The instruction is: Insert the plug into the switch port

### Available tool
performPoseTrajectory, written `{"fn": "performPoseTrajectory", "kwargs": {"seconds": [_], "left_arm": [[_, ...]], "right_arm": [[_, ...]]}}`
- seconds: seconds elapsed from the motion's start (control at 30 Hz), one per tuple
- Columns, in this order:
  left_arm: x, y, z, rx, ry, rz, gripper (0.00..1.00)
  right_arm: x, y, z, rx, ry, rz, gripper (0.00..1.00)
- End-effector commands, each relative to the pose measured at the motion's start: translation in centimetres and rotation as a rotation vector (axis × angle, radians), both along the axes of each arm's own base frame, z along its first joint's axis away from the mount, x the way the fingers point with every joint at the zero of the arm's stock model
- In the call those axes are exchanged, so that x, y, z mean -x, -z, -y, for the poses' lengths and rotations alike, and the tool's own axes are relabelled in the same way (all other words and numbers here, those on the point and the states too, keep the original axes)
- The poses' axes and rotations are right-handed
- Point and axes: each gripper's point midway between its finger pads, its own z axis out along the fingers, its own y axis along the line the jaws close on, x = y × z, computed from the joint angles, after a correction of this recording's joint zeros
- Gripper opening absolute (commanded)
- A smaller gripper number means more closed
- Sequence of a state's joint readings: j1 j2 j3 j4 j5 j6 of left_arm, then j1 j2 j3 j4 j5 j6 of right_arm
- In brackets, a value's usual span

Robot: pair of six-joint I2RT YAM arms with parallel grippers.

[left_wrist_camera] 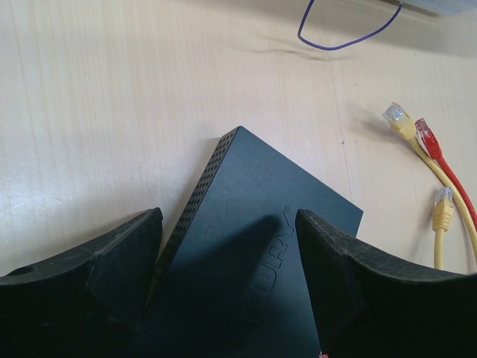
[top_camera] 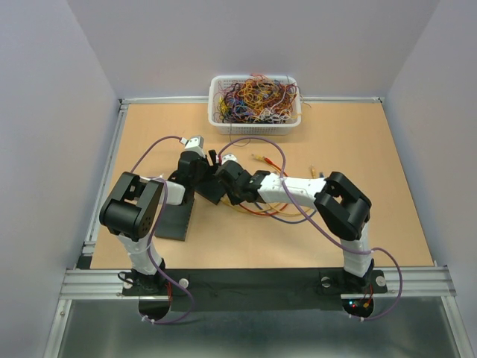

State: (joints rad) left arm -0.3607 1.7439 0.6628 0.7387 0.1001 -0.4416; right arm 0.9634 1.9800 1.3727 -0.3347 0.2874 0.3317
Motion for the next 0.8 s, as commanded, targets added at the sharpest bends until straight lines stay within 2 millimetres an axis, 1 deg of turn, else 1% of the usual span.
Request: {"fn": "performPoseTrajectory", "kwargs": {"seconds": [0.0,0.07,0.23,0.53,0.67,0.77], "left_arm": [[1.3,1.6,1.2,0.000,0.061,-0.067,0.82],[1.3,1.5,1.2,0.002,0.061,-0.067,0.82],[1.4,1.5,1.6,0.005,0.090,-0.063,0.82],[1.9,1.2,2.6,0.024,0.159,-0.044,0.82],[2.0,1.0,2.9,0.032,0.187,-0.030,0.82],[2.3,0.8,3.3,0.038,0.220,-0.022,0.82]], "right_arm": [[-1.0,-1.6,-1.7,-0.053,-0.005,0.055,0.00],[-1.1,-1.7,-1.6,-0.049,-0.010,0.059,0.01],[-1.1,-1.1,-1.4,-0.017,-0.056,0.073,0.01],[-1.2,-1.7,-1.8,-0.027,-0.144,0.128,0.00],[-1.1,-1.7,-1.6,-0.011,-0.197,0.155,0.00],[-0.9,-1.3,-1.0,0.013,-0.236,0.172,0.00]]}}
